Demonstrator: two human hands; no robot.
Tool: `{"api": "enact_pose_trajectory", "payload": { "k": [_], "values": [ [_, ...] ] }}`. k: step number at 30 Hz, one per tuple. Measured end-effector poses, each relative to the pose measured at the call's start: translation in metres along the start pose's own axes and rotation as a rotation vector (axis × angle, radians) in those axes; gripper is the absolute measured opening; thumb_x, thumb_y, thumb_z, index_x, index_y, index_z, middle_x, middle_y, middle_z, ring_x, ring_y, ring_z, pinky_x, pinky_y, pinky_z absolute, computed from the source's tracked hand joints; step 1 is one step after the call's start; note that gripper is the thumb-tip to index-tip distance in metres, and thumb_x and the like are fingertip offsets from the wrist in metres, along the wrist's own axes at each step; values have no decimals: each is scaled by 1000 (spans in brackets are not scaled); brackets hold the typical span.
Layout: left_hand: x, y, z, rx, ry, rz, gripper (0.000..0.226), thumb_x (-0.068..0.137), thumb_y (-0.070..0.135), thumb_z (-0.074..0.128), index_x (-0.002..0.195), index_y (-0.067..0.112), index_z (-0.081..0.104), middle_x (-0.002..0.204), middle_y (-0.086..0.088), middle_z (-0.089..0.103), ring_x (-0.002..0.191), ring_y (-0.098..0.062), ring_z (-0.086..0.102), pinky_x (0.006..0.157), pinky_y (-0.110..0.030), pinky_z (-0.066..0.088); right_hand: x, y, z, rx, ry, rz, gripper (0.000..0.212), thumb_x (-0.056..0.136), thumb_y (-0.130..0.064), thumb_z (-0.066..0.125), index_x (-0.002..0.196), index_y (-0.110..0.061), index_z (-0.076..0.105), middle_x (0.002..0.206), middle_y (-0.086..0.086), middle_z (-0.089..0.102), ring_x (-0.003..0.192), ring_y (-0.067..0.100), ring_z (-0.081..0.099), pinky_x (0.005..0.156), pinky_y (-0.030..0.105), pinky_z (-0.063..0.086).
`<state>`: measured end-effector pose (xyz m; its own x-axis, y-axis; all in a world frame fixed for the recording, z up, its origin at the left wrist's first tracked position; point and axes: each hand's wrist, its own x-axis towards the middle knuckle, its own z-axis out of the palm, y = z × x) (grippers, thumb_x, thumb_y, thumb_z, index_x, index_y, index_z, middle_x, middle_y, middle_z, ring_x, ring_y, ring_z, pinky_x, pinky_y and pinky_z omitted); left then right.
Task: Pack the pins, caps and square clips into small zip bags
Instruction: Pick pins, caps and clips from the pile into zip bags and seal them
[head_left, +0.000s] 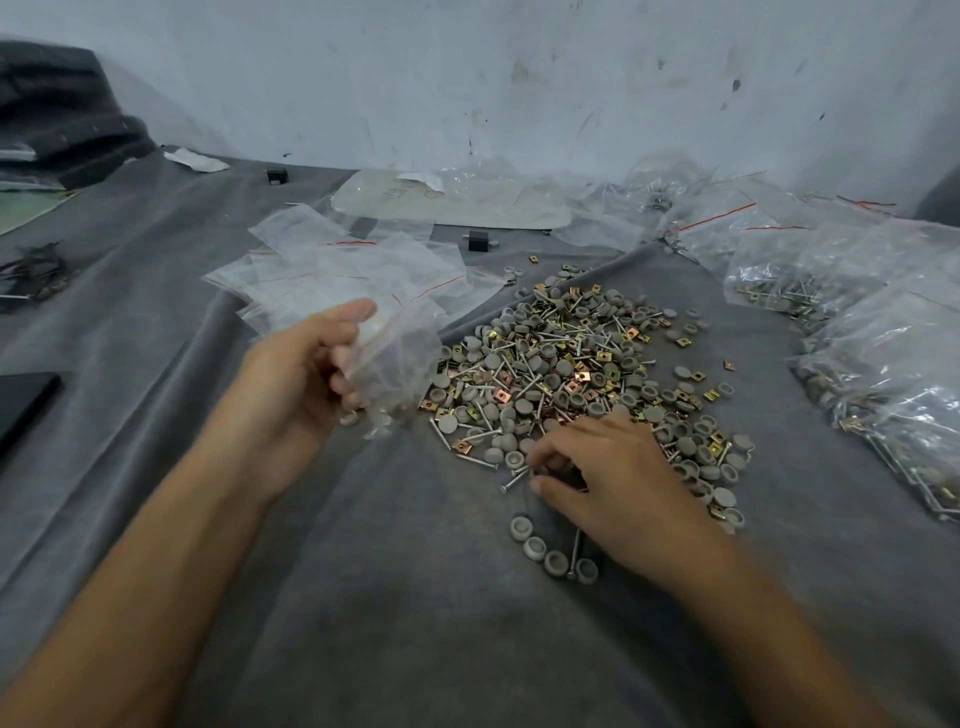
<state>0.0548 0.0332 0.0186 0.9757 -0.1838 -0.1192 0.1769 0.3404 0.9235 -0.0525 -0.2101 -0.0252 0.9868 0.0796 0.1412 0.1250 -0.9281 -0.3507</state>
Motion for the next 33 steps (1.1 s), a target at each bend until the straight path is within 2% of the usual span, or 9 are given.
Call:
{"api": "enact_pose_trajectory", "payload": {
  "k": [6,9,12,17,21,24,28,31,33],
  "values": [
    [2,17,-17,-164,45,81,26,96,10,45,111,14,66,54,9,35,46,-6,34,46,-17,34,1,0,-1,13,28,4,14,100,-39,54,104,-35,66,105,-20,64,99,9,47,94,37,37],
    [3,21,-20,-134,115,149,29,96,8,42,107,14,68,51,10,35,45,-6,33,47,-17,32,1,0,-2,60,62,8,15,101,-36,54,106,-32,68,106,-19,64,103,9,51,98,37,38],
    [4,25,-22,-109,191,233,37,92,5,44,85,18,78,48,11,39,45,-5,37,48,-16,34,0,0,-3,105,121,-10,14,101,-31,56,104,-28,69,103,-19,64,102,10,54,97,37,40],
    [3,27,-23,19,295,382,36,78,7,49,70,23,80,63,8,55,61,-7,46,60,-22,37,-1,2,-4,115,122,-18,14,100,-32,57,105,-29,70,103,-18,65,103,11,55,96,39,43],
    [-10,12,-2,175,190,406,33,70,9,50,68,25,79,54,6,56,52,-7,43,54,-22,33,0,4,-5,170,169,-20,16,100,-34,55,105,-29,69,102,-16,65,101,11,56,90,38,46],
    [-23,-10,20,386,-12,346,34,75,10,52,78,29,80,47,6,51,42,-6,38,41,-16,30,1,3,-4,293,231,-19,14,99,-30,57,103,-27,70,99,-17,66,98,5,59,83,28,48],
    [-27,-35,35,646,-215,243,44,93,1,51,108,37,72,54,8,58,48,-4,48,47,-18,37,1,2,-7,478,353,4,12,98,-26,62,102,-31,71,95,-17,68,93,5,65,74,16,49],
    [-23,-47,37,773,-241,234,48,93,4,55,130,34,57,54,5,60,46,-3,49,49,-15,39,1,1,-8,652,399,38,12,99,-29,62,99,-35,72,90,-10,72,85,12,68,70,30,56],
    [-23,-53,37,800,-266,204,44,93,7,56,130,29,60,52,5,58,43,-3,46,47,-17,37,3,-4,-9,762,390,43,13,95,-31,61,98,-36,72,87,0,72,79,21,68,69,43,56]
  ]
}}
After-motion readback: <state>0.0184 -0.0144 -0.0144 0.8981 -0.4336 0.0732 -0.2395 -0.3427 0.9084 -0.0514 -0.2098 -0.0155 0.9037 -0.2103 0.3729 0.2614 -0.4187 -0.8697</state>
